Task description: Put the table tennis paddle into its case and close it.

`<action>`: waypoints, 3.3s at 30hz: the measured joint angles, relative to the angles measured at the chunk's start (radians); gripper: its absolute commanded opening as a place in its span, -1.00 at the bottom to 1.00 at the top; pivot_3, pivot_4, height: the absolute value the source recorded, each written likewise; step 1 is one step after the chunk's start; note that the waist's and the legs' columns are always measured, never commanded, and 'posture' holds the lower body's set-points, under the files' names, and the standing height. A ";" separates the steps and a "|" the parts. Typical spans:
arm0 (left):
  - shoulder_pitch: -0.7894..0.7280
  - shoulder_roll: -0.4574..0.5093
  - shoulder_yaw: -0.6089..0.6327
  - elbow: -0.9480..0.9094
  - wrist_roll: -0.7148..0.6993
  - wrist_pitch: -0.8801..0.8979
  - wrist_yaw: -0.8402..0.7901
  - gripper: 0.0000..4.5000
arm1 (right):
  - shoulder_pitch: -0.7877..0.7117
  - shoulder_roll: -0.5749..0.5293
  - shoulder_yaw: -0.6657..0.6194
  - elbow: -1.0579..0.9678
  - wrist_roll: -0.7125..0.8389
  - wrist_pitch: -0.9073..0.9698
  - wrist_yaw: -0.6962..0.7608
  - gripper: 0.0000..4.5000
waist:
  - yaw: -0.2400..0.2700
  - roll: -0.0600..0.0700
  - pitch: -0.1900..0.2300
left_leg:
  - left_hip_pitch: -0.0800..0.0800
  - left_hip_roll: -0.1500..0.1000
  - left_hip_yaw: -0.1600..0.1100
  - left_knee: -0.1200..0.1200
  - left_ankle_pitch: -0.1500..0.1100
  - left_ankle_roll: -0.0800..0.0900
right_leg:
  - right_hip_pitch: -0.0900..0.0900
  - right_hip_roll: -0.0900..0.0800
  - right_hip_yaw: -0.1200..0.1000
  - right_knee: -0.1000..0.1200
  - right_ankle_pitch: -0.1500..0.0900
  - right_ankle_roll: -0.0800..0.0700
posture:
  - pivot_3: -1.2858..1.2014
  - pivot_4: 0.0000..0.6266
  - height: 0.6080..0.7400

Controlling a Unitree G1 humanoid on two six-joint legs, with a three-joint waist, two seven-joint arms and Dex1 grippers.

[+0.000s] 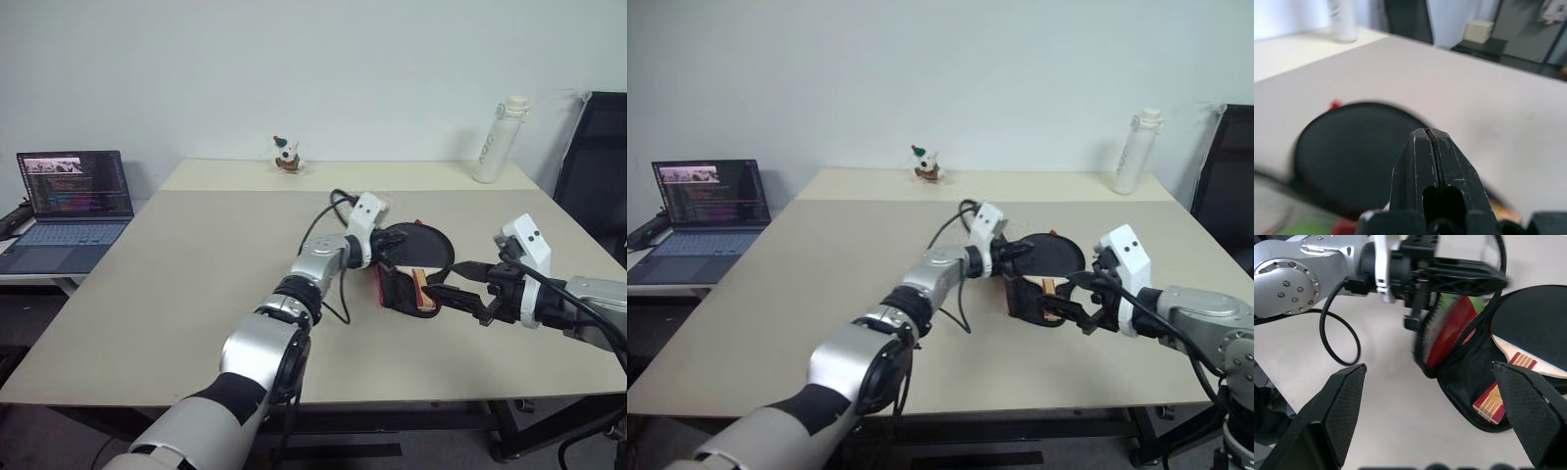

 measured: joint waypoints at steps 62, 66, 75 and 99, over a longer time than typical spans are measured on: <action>0.439 0.531 0.057 -0.817 -0.216 0.358 -0.434 -0.99 | -0.302 0.280 0.335 1.125 -0.684 -0.682 -0.097 1.00 | -0.009 0.002 -0.001 | 0.002 0.002 0.001 0.000 0.000 0.000 | 0.000 0.001 0.001 0.002 0.004 -0.006 | 0.03 -0.52 1.00; 0.457 0.537 0.057 -0.848 -0.221 0.366 -0.428 -0.99 | -0.316 0.281 0.353 1.149 -0.722 -0.700 -0.056 1.00 | -0.010 0.002 -0.001 | 0.002 0.002 0.001 0.000 0.000 0.000 | 0.000 0.001 0.001 0.002 0.004 -0.006 | 0.03 -0.52 1.00; 0.479 0.566 0.050 -0.896 -0.237 0.381 -0.410 -0.99 | -0.318 0.298 0.350 1.139 -0.721 -0.622 0.031 1.00 | -0.015 0.001 -0.002 | 0.003 0.003 0.002 0.000 0.000 0.000 | 0.000 0.001 0.001 0.003 0.004 -0.006 | 0.03 -0.52 1.00; 0.573 0.642 0.029 -0.979 -0.276 0.442 -0.412 -1.00 | -0.501 0.468 0.198 1.508 -0.712 -0.704 0.061 -0.99 | -0.074 -0.003 -0.004 | 0.022 0.007 0.005 -0.003 0.000 0.000 | 0.014 0.005 0.006 0.003 0.002 -0.004 | 0.03 -0.52 1.00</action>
